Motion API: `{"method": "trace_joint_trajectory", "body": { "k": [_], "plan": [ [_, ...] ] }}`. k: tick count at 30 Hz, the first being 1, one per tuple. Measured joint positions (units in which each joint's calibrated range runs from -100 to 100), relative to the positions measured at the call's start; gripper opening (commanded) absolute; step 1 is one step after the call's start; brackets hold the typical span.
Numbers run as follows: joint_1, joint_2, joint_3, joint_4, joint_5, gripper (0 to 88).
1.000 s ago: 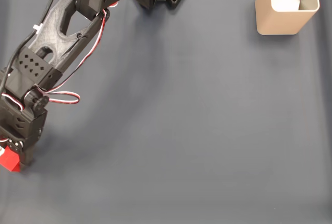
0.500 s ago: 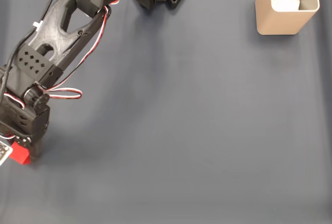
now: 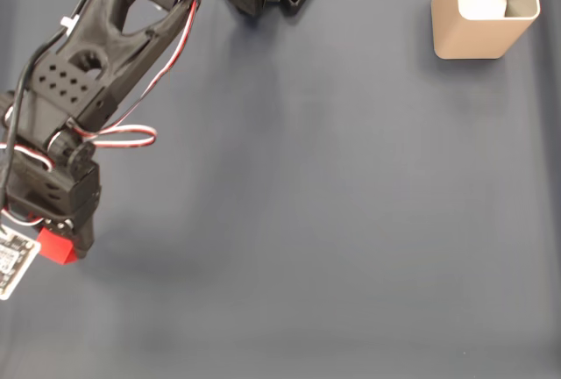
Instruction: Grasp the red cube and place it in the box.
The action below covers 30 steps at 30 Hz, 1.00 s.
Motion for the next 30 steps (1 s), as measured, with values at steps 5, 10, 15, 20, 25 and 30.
{"method": "trace_joint_trajectory", "body": {
  "k": [5,10,15,20,25,30],
  "plan": [
    [-1.48,-8.16,6.78,0.72,0.0,0.2],
    [-3.78,-17.37,15.19,0.95,-0.34,0.2],
    [-7.12,-27.18,24.95,1.03,-0.98,0.2],
    [-10.83,-35.35,32.28,1.03,-1.03,0.2],
    [-14.54,-41.86,36.62,1.03,-1.12,0.2],
    [-17.51,-47.42,40.33,1.03,-0.98,0.2]
  ]
}}
